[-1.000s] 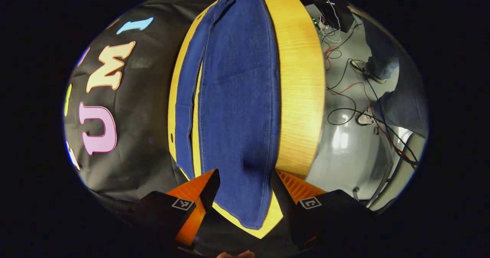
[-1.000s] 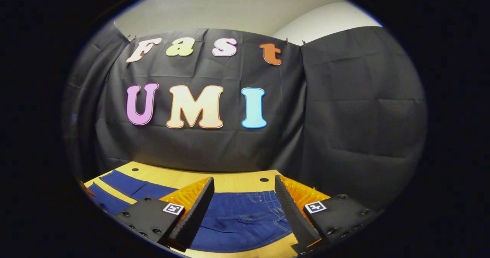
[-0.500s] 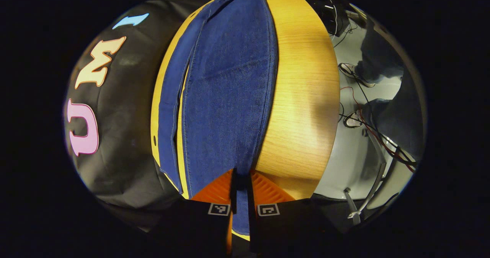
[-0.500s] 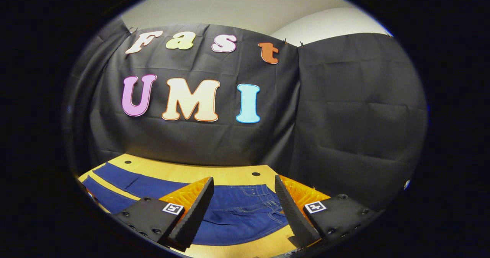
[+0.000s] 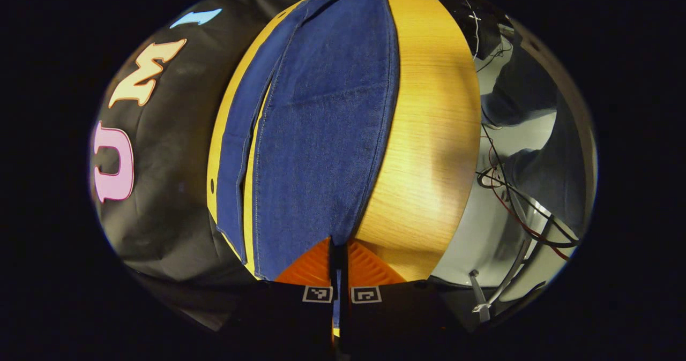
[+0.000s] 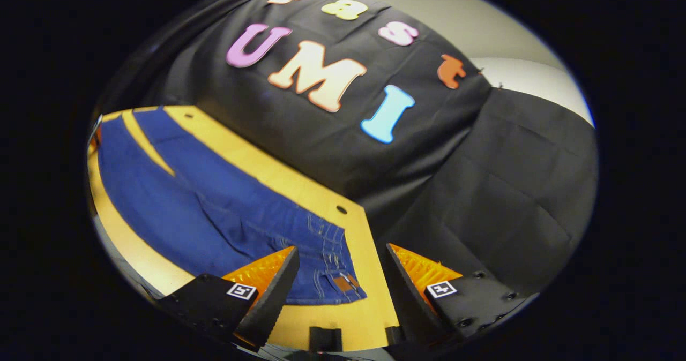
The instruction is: Grasp the waist and the cuffs of the jeans and fold them to make the two legs overlap; first hold the waist and fold one-third of the jeans toward the cuffs, then hold the cuffs and fold the remaining one-third in the same direction to finish folding.
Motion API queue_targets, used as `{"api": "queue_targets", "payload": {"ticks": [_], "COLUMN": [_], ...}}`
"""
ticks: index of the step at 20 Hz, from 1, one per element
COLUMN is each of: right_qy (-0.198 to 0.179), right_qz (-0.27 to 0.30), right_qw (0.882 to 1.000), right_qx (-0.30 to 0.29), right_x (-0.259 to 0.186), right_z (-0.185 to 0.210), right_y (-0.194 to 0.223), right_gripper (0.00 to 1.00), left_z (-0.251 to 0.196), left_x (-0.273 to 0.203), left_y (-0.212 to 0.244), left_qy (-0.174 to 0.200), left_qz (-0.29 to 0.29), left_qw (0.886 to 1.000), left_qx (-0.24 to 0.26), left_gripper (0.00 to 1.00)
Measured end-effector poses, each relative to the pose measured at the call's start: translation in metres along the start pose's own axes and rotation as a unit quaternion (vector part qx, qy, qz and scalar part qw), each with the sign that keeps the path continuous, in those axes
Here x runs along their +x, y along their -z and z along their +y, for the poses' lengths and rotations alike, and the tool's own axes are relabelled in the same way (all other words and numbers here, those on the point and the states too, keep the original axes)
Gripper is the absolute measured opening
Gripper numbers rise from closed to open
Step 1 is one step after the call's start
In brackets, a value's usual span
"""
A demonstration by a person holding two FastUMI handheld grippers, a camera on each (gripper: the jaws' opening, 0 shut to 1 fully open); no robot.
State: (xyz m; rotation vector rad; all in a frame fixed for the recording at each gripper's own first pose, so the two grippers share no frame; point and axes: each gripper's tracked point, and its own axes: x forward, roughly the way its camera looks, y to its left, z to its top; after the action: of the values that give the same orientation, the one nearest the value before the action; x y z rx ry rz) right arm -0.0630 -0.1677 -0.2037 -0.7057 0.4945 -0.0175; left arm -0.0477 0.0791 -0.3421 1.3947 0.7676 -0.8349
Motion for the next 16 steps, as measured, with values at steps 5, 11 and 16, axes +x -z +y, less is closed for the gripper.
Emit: {"api": "queue_targets", "payload": {"ticks": [5,11,16], "right_qy": [-0.067,-0.151,-0.174], "right_qz": [0.035,0.064,0.075], "right_qw": [0.993,0.961,0.936], "right_qx": [-0.094,-0.222,-0.297], "right_x": [0.022,0.032,0.047], "right_z": [0.025,0.068,0.073], "right_y": [0.056,0.115,0.142], "right_gripper": [0.99,1.0,0.98], "left_z": [0.001,0.0,0.0], "left_x": [0.002,0.002,0.002], "left_y": [0.001,0.001,0.002], "left_qy": [0.006,0.009,0.006], "left_qz": [0.027,0.047,0.057], "left_qw": [0.999,0.998,0.998], "left_qx": [-0.022,-0.027,-0.022], "left_gripper": [0.0,0.0,0.0]}}
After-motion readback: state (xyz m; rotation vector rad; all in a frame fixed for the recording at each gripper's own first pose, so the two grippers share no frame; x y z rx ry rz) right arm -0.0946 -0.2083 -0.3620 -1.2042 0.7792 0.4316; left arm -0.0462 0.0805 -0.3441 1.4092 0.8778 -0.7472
